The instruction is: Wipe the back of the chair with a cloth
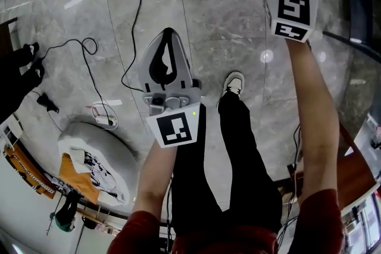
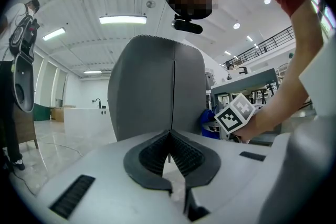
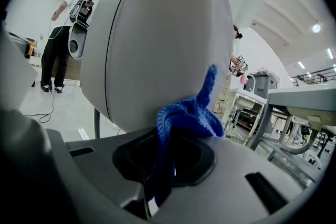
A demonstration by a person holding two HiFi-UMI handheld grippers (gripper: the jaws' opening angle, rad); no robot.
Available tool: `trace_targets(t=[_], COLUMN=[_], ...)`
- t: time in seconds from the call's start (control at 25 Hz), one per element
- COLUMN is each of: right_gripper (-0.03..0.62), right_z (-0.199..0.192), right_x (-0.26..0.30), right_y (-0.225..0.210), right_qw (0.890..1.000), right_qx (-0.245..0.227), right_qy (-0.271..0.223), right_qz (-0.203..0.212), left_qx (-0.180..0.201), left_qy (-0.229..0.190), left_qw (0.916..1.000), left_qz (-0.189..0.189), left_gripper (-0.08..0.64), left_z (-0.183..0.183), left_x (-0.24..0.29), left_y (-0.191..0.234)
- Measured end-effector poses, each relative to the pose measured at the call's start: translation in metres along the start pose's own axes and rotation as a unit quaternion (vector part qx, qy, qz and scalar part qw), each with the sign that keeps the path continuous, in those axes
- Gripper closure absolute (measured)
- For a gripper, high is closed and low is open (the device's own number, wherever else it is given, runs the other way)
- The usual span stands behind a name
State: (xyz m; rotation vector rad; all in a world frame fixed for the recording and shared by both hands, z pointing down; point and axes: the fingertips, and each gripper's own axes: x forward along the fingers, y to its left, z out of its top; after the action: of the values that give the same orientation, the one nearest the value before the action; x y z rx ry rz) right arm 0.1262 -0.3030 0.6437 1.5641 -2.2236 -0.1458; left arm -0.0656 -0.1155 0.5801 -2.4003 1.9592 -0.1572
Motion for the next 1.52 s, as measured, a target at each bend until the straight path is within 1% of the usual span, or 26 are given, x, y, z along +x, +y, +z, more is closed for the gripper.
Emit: trace_targets(t=[0.08, 0.16, 0.36, 0.52, 0.76, 0.92, 1.16, 1.36, 1.52], right_gripper=[0.535, 0.535, 0.535, 0.535, 0.535, 0.535, 0.535, 0.535, 0.535], right_z=[0.0, 0.005, 0.024, 0.033, 0.049, 0.06, 0.095, 0.115, 0.121], right_x=[0.001, 0.001, 0.006, 0.013, 0.022, 0.027, 0.027, 0.03, 0.031], right_y=[0.001, 0.01, 0.046, 0.074, 0.13, 0.165, 0.227, 0.278, 0.3], right_qw=[1.0, 1.0, 0.999, 0.999, 0.997, 0.996, 0.989, 0.981, 0.979], right_qx=[0.006, 0.007, -0.002, 0.014, 0.009, 0.023, 0.0, -0.007, 0.002], right_qy=[0.004, 0.003, -0.009, -0.009, -0.009, -0.006, -0.031, -0.036, -0.034], right_qz=[-0.002, 0.008, 0.04, 0.049, 0.081, 0.09, 0.142, 0.189, 0.202], left_qx=[-0.002, -0.002, -0.005, -0.003, -0.004, -0.011, -0.013, -0.018, -0.02], left_qy=[-0.001, -0.003, -0.004, -0.003, 0.004, 0.012, 0.007, 0.008, 0.007], left_qw=[1.0, 1.0, 0.9998, 0.9997, 0.9989, 0.9978, 0.9974, 0.9966, 0.9962], left_qz=[0.003, 0.006, 0.019, 0.026, 0.047, 0.064, 0.071, 0.08, 0.084], left_gripper=[0.548, 0.548, 0.548, 0.546, 0.546, 0.548, 0.546, 0.548, 0.548], left_z=[0.001, 0.003, 0.007, 0.006, -0.003, -0.011, -0.01, -0.009, -0.009], left_x=[0.0, 0.0, -0.005, -0.016, -0.034, -0.045, -0.053, -0.057, -0.06], left_y=[0.003, 0.007, 0.024, 0.042, 0.078, 0.102, 0.125, 0.143, 0.153])
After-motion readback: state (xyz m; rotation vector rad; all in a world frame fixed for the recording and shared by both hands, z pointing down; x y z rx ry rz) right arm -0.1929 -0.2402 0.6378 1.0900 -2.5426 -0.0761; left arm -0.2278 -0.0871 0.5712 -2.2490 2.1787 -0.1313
